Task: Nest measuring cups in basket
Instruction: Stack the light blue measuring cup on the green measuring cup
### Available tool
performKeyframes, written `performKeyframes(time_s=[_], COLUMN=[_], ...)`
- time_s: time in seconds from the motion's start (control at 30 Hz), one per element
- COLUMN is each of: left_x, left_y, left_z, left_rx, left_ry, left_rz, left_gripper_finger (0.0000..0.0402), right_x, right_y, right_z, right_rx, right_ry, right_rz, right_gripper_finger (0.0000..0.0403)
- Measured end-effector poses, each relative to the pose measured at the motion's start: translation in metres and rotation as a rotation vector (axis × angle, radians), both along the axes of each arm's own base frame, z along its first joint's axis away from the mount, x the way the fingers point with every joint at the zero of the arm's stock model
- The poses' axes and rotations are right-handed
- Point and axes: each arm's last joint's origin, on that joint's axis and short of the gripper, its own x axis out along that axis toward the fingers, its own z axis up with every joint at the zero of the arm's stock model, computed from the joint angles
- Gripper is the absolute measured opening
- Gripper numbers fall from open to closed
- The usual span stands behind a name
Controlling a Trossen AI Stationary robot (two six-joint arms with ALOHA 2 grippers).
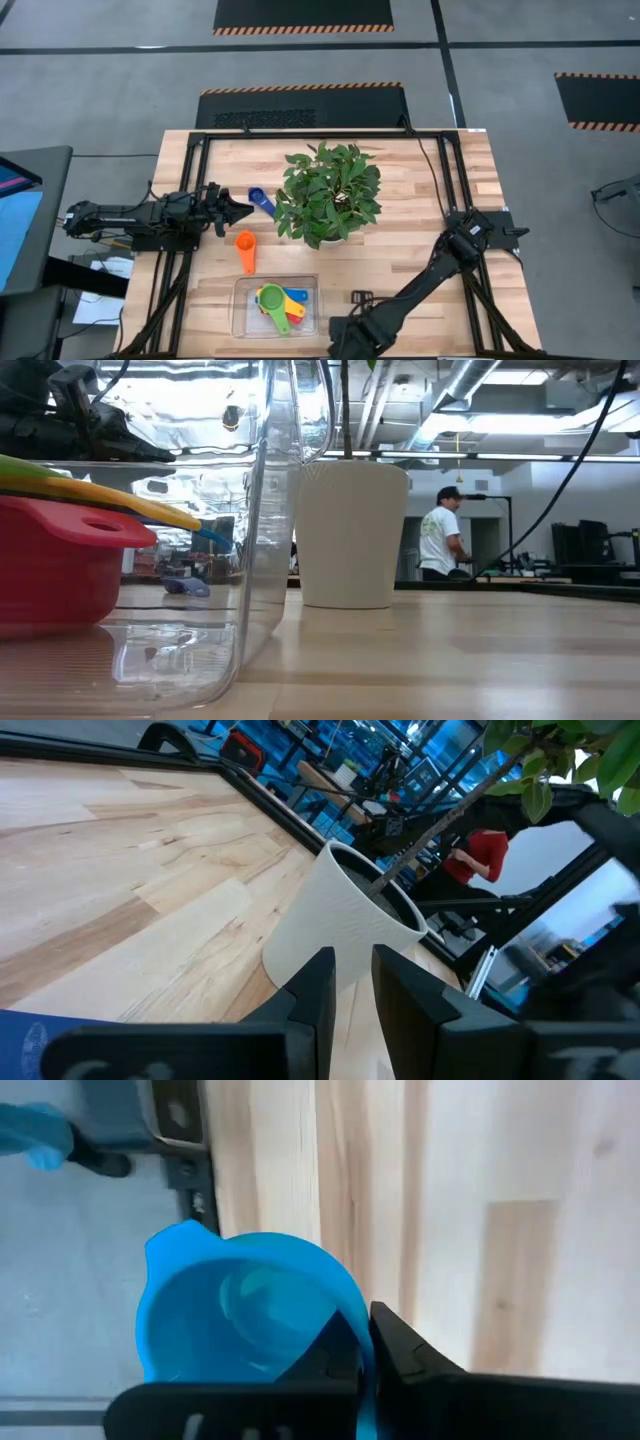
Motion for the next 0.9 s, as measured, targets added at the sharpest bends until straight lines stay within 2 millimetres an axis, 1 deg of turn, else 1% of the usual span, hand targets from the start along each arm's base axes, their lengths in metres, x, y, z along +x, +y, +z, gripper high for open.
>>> performKeyframes(time_s=[0.07,0.13,0.17,0.23,0.4,0.47,0.6,0.7,0.77,0.83,0.9], left_x=[0.0,0.0,0.0,0.0,0.0,0.0,0.0,0.0,0.0,0.0,0.0], left_y=[0.0,0.0,0.0,0.0,0.0,0.0,0.0,0.0,0.0,0.0,0.0], left_z=[0.0,0.0,0.0,0.0,0.0,0.0,0.0,0.0,0.0,0.0,0.0], left_rx=[0.0,0.0,0.0,0.0,0.0,0.0,0.0,0.0,0.0,0.0,0.0], left_ry=[0.0,0.0,0.0,0.0,0.0,0.0,0.0,0.0,0.0,0.0,0.0], left_rz=[0.0,0.0,0.0,0.0,0.0,0.0,0.0,0.0,0.0,0.0,0.0], left_gripper_finger=[0.0059,0.0059,0.0059,0.0059,0.0059,0.0059,0.0059,0.0059,0.0059,0.0059,0.0059], right_x=[0.006,0.015,0.021,0.036,0.077,0.091,0.104,0.11,0.113,0.121,0.125], right_y=[-0.002,-0.008,-0.013,-0.022,-0.046,-0.057,-0.079,-0.093,-0.096,-0.093,-0.089], right_z=[0.021,0.039,0.046,0.053,0.059,0.059,0.058,0.059,0.061,0.057,0.051], right_rx=[0.019,0.028,0.04,0.081,0.219,0.261,0.281,0.295,0.291,0.306,0.311], right_ry=[-0.074,-0.167,-0.21,-0.295,-0.489,-0.535,-0.555,-0.56,-0.589,-0.655,-0.684], right_rz=[0.003,-0.023,-0.043,-0.086,-0.225,-0.288,-0.379,-0.457,-0.497,-0.528,-0.543], right_gripper_finger=[0.0012,0.0012,0.0012,0.0012,0.0011,0.0011,0.0011,0.0011,0.0011,0.0011,0.0011])
